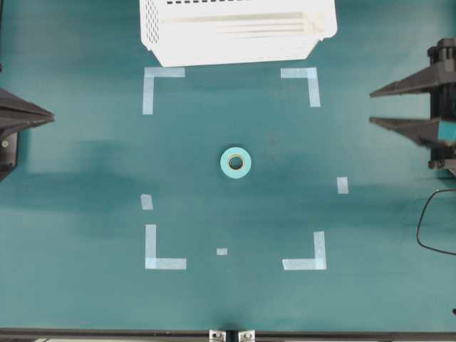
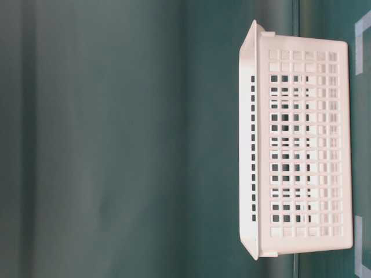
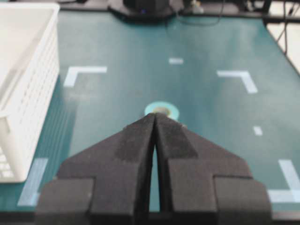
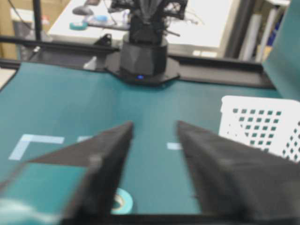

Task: Put the tape in the middle into the white basket.
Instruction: 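Move the right gripper inward toward the teal tape roll, fingers open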

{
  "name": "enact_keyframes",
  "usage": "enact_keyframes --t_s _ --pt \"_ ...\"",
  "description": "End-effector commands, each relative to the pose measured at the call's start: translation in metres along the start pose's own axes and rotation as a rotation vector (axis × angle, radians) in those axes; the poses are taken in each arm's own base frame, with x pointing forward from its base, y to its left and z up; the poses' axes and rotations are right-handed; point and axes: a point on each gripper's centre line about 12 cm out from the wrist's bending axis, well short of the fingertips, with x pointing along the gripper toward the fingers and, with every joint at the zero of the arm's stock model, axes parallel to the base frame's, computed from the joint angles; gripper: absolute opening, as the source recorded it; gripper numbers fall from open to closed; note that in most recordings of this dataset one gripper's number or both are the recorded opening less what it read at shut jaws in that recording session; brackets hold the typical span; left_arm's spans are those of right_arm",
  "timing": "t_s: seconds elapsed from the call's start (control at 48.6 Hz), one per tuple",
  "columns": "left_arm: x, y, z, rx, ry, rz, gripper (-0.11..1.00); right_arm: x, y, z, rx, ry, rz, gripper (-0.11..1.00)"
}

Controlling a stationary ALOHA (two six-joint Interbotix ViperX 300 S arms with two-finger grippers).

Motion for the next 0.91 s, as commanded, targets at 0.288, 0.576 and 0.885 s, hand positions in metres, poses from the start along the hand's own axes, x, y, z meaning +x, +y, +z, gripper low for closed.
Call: enact_keyframes --t_s 0.288,0.576,0.885 --pt "0.001 0.0 -0.019 -0.009 0.054 -0.002 -0.11 0.008 0.0 0.01 0.043 -0.017 -0.001 1.0" --pt "0.001 0.001 -0.036 -0.007 0.08 0.0 -0.11 0.026 0.0 0.006 0.046 0.035 -0.007 1.0" --pt "0.0 0.001 -0.047 -0.011 0.1 0.001 -0.11 0.058 -0.001 -0.001 0.05 0.143 -0.016 1.0"
